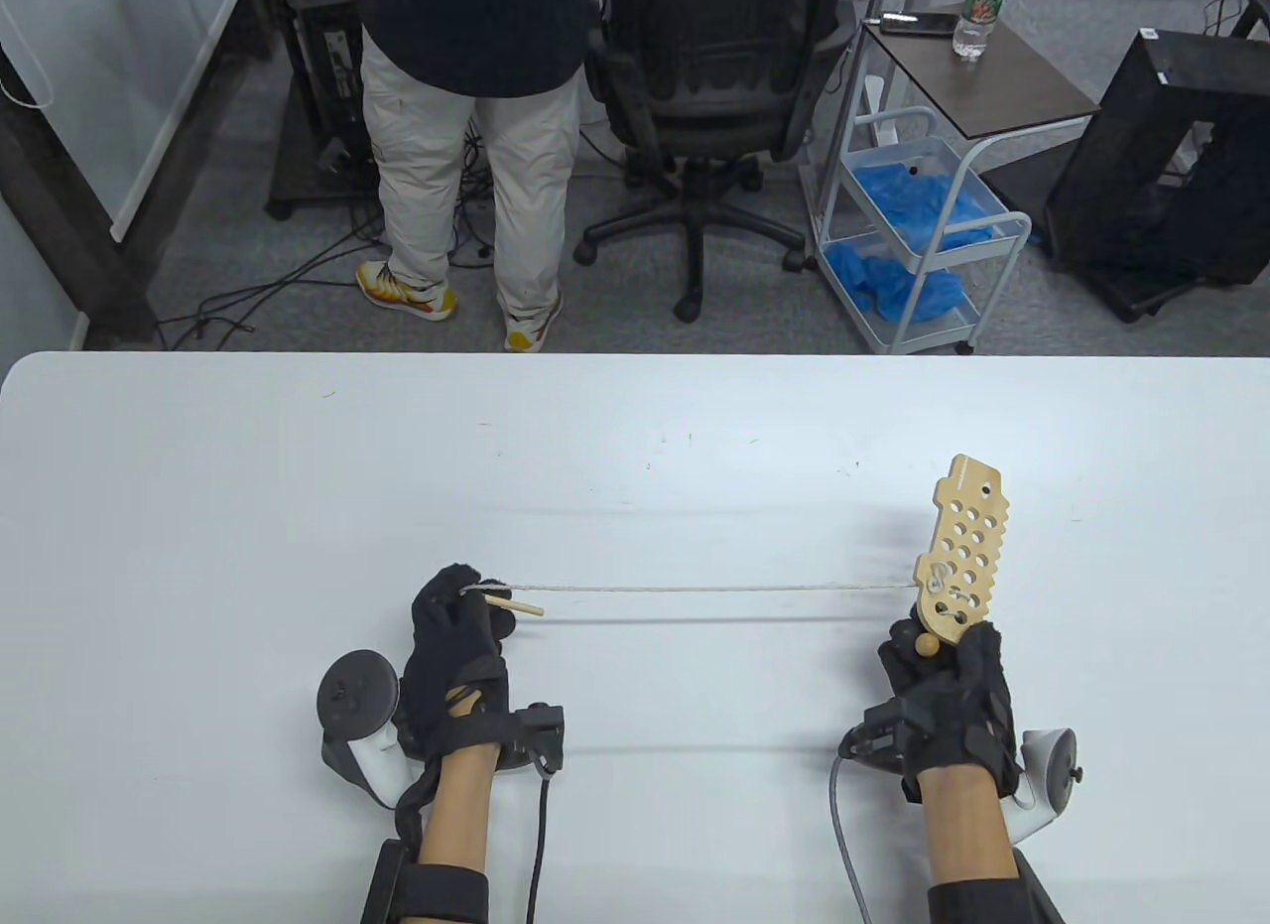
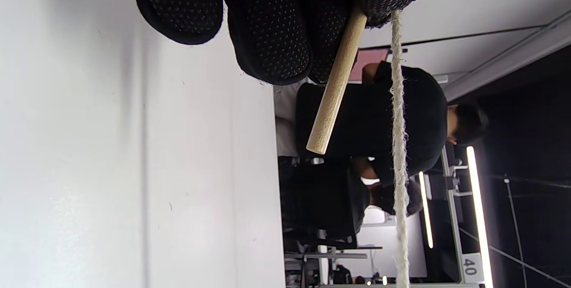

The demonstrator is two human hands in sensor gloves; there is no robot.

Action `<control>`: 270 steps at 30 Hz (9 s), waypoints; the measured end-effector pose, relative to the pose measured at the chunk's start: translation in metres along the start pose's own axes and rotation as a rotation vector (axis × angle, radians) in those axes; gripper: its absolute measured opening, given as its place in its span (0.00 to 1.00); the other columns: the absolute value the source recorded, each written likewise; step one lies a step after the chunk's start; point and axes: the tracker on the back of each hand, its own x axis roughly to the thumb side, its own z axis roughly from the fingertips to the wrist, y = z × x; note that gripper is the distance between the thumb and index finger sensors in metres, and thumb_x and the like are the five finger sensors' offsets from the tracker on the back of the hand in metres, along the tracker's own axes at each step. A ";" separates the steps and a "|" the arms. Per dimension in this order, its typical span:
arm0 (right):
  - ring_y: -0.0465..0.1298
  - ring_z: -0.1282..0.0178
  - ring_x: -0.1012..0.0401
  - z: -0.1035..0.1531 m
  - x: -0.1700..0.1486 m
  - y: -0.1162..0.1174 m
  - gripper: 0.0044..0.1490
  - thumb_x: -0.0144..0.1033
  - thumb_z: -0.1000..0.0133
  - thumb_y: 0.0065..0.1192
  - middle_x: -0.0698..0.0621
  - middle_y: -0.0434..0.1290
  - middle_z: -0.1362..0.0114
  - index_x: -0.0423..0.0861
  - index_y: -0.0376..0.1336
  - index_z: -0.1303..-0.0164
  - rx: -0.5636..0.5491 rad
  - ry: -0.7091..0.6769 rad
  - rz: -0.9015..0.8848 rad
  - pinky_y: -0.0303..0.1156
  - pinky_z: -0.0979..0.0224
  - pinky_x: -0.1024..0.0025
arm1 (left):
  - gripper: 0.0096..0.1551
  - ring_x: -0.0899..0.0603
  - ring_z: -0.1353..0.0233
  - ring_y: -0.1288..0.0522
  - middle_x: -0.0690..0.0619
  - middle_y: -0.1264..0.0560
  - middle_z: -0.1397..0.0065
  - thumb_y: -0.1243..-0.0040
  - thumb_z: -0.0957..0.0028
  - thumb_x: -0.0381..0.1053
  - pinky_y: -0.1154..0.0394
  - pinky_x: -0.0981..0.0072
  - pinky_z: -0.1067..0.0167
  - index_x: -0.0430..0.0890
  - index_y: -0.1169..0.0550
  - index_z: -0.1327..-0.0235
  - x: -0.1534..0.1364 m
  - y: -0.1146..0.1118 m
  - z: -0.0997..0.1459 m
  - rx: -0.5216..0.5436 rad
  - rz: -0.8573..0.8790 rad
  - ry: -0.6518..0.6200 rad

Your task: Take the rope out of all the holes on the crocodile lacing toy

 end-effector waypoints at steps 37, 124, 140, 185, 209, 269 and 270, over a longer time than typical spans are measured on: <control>0.79 0.48 0.54 0.005 0.008 -0.005 0.32 0.49 0.47 0.53 0.45 0.72 0.39 0.43 0.55 0.40 -0.093 -0.040 0.038 0.70 0.35 0.47 | 0.24 0.54 0.39 0.21 0.61 0.22 0.34 0.52 0.39 0.57 0.25 0.52 0.34 0.64 0.37 0.29 -0.001 0.009 0.007 0.078 0.277 0.004; 0.83 0.57 0.51 0.057 -0.067 0.093 0.30 0.46 0.52 0.65 0.41 0.80 0.47 0.45 0.69 0.42 0.763 -0.052 0.260 0.73 0.42 0.43 | 0.25 0.52 0.45 0.18 0.57 0.17 0.37 0.45 0.43 0.45 0.24 0.47 0.36 0.61 0.26 0.32 0.007 -0.100 0.033 -0.699 0.236 -0.107; 0.83 0.57 0.51 0.054 -0.065 0.091 0.30 0.46 0.53 0.65 0.41 0.81 0.47 0.44 0.70 0.43 0.756 -0.056 0.289 0.73 0.42 0.42 | 0.23 0.50 0.38 0.23 0.55 0.22 0.31 0.37 0.45 0.50 0.28 0.42 0.32 0.66 0.20 0.36 0.021 -0.105 0.042 -0.763 0.144 -0.234; 0.87 0.64 0.48 0.069 -0.015 0.096 0.30 0.38 0.54 0.74 0.35 0.85 0.55 0.32 0.72 0.50 0.625 -0.699 0.822 0.79 0.46 0.43 | 0.50 0.41 0.29 0.26 0.52 0.22 0.28 0.44 0.45 0.66 0.31 0.35 0.33 0.47 0.46 0.15 0.022 -0.109 0.049 -0.802 -0.077 -0.247; 0.87 0.66 0.51 0.060 -0.018 0.087 0.30 0.43 0.53 0.74 0.39 0.85 0.55 0.36 0.73 0.50 0.553 -0.625 0.774 0.79 0.47 0.46 | 0.49 0.47 0.45 0.18 0.57 0.15 0.45 0.36 0.49 0.63 0.26 0.40 0.36 0.44 0.40 0.18 0.030 -0.108 0.052 -0.711 -0.213 -0.319; 0.85 0.62 0.51 0.002 0.004 0.029 0.31 0.43 0.52 0.67 0.38 0.83 0.52 0.35 0.70 0.46 0.169 -0.280 0.503 0.77 0.45 0.45 | 0.31 0.48 0.39 0.17 0.57 0.19 0.34 0.38 0.46 0.51 0.26 0.41 0.35 0.68 0.30 0.28 0.020 -0.047 0.011 -0.268 -0.323 -0.233; 0.85 0.62 0.51 0.002 0.005 0.028 0.31 0.43 0.52 0.67 0.38 0.83 0.52 0.35 0.70 0.46 0.164 -0.275 0.497 0.76 0.45 0.45 | 0.31 0.48 0.39 0.17 0.58 0.19 0.34 0.38 0.46 0.51 0.26 0.41 0.35 0.68 0.30 0.28 0.020 -0.045 0.010 -0.256 -0.320 -0.228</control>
